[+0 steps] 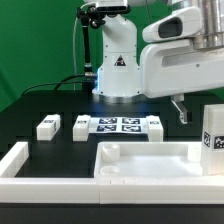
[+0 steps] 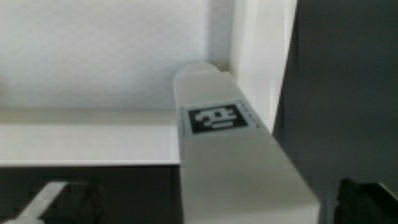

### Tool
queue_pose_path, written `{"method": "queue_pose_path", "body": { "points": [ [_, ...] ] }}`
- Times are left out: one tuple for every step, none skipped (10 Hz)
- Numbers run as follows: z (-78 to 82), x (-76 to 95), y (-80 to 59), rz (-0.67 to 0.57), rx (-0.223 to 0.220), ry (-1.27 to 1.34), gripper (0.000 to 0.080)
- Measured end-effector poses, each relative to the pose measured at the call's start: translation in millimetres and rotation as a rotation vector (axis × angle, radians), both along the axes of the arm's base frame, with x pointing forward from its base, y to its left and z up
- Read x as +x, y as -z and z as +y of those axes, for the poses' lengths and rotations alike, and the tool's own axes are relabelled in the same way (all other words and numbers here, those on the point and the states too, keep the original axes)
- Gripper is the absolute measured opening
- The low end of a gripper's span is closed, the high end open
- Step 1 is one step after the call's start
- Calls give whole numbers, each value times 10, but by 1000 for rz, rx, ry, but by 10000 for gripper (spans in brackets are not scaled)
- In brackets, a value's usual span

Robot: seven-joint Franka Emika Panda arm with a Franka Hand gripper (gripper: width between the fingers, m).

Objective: Assemble desk

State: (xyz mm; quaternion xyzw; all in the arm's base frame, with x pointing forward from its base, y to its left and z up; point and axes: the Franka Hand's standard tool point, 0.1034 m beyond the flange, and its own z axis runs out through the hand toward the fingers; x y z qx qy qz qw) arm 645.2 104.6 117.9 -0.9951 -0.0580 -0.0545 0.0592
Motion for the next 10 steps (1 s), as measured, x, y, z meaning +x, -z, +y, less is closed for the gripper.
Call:
{"method": "queue_pose_path", "body": {
  "points": [
    [-1, 3, 6, -3, 1, 0, 648],
    [1, 1, 8, -1, 3, 12, 648],
    [2, 1, 8, 0, 4, 20, 519],
    [2, 1, 8, 0, 4, 21, 381],
    [6, 1, 7, 4, 8, 48, 290],
    [1, 3, 6, 12, 16, 122, 290],
    [-3, 6, 5, 17, 20, 166, 291],
    [-10, 8, 4, 24, 26, 229, 291],
    [-18, 13, 3, 29, 32, 287, 291],
    [-33, 15, 5, 32, 44, 410, 291]
  ]
}}
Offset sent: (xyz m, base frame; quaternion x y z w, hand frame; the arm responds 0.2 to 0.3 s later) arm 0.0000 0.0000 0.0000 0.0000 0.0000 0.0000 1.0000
